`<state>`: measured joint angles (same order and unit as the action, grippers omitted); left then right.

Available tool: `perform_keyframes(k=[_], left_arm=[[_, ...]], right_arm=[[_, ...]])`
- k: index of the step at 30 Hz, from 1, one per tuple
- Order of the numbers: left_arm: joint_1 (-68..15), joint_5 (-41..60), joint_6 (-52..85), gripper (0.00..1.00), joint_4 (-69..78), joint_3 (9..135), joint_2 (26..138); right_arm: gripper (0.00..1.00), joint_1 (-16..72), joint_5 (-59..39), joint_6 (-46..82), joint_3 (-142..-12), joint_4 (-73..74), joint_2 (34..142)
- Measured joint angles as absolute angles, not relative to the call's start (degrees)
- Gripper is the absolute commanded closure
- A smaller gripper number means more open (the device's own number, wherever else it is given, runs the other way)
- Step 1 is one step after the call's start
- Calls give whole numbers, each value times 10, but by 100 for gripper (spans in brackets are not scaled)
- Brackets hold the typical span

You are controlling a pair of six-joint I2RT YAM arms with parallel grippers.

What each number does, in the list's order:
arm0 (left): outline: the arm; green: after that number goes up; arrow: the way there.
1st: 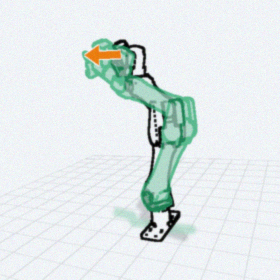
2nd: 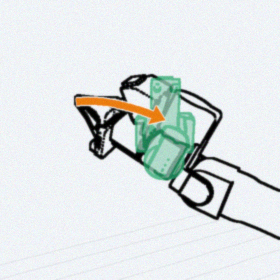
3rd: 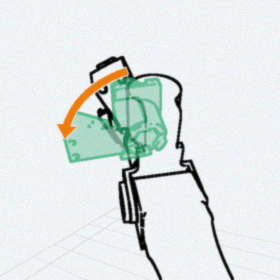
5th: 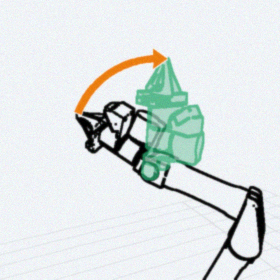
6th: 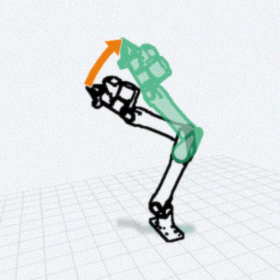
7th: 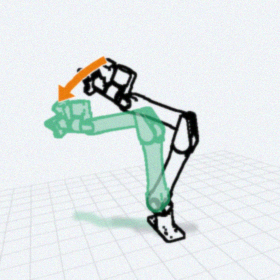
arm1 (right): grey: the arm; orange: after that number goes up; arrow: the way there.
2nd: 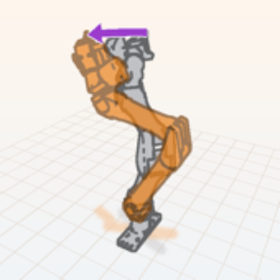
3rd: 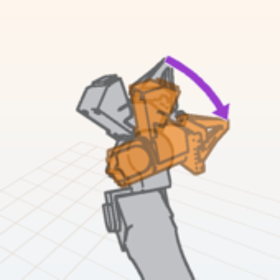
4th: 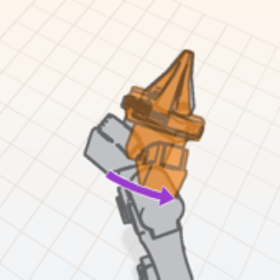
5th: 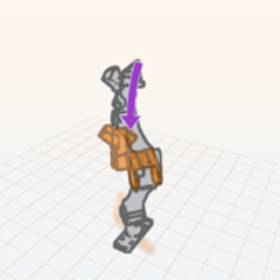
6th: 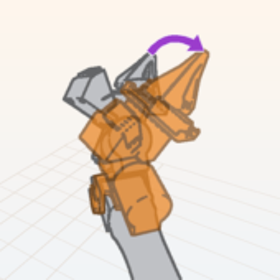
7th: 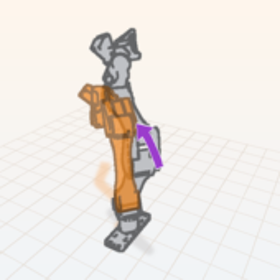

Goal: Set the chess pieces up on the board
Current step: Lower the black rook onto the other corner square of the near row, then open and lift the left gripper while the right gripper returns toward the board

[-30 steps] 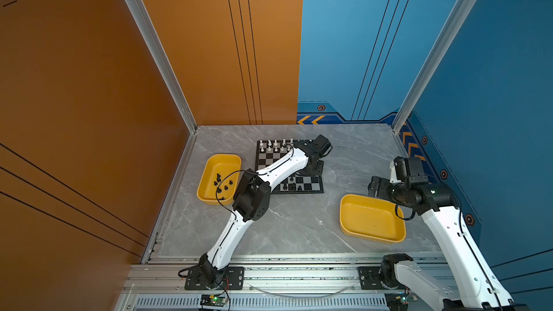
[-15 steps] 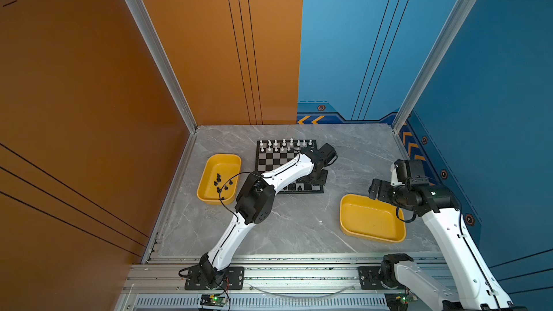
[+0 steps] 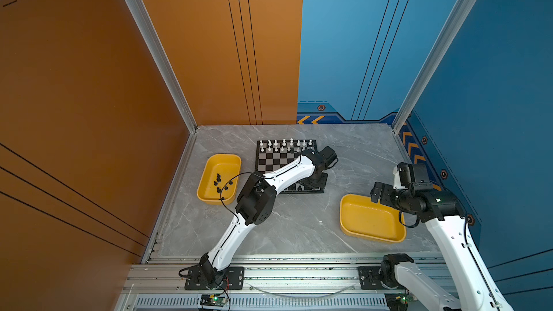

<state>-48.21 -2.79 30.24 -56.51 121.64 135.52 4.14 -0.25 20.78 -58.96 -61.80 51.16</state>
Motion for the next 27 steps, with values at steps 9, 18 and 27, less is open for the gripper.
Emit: perform_keyframes(k=[9,18,27], left_arm=[[-486,-28,298,84,-566,1230,1356],[-487,-27,291,67,-566,1231,1356],[-487,-26,285,58,-566,1237,1356]], right_arm=[[0,41,-3,208,-590,-635,496],[0,41,-3,208,-590,-640,494],[0,41,-2,208,-590,-640,493]])
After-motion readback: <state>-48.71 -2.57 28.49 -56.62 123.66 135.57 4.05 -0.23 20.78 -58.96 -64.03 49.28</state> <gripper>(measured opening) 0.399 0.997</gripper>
